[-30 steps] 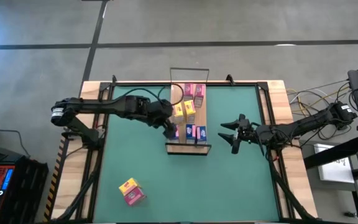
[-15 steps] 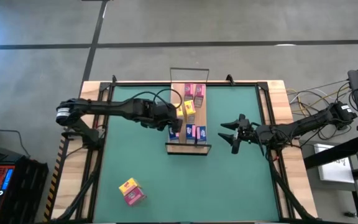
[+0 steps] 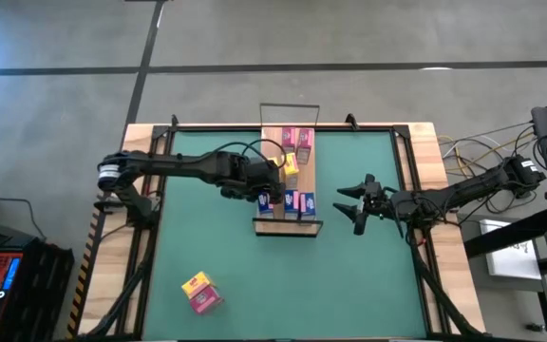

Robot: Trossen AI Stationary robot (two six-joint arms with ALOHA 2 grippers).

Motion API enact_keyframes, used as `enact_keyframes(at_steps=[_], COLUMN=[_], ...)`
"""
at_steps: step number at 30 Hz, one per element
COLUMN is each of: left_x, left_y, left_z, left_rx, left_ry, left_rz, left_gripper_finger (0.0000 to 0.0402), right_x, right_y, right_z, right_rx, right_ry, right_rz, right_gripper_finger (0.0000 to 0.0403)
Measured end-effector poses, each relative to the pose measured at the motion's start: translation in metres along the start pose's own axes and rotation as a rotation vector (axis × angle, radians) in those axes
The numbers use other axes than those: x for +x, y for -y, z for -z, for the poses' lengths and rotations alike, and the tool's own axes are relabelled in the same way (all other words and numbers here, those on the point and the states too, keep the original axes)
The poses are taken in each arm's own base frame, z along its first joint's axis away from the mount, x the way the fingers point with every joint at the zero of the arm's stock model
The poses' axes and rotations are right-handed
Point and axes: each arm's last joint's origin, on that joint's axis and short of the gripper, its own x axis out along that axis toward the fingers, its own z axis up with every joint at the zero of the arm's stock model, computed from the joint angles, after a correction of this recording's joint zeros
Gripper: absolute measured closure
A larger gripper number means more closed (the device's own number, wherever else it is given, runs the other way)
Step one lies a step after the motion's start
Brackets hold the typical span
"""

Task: Stack cereal on shelf
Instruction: Put the pink cereal box on the shelf

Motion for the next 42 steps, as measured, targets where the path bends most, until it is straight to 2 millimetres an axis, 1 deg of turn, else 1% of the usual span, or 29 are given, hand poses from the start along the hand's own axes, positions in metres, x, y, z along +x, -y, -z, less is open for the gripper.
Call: enact_keyframes(at_steps=[9,15,22,28,36,42], left_x=[0.0055,0.0060,0.0060,0.0060,0.0061,0.0061], left_y=[-0.0021,-0.0028,-0.0028,-0.0028,-0.0009,-0.0003], left_z=[0.0024,0.0027,0.0028,0.0028,0.0029,0.0028], left_rx=[-0.027,-0.095,-0.120,-0.193,-0.199,-0.199], left_ry=[-0.031,-0.035,-0.036,-0.035,-0.051,-0.054], left_rz=[-0.039,-0.049,-0.050,-0.051,-0.029,-0.022], left_gripper_finger=[0.0033,0.0043,0.0083,0.0120,0.0167,0.0195], right_x=[0.0000,0.0000,0.0000,0.0000,0.0000,0.0000], right_y=[0.0000,0.0000,0.0001,0.0001,0.0001,0.0001], right_z=[0.0001,0.0001,0.0002,0.0001,0.0002,0.0002], right_rx=[0.000,-0.001,-0.001,-0.001,-0.001,-0.001], right_ry=[-0.001,-0.001,-0.002,-0.001,-0.002,-0.002], right_rz=[0.000,0.000,0.001,0.001,0.001,0.001], right_gripper_finger=[0.0163,0.0163,0.0163,0.0163,0.0163,0.0163])
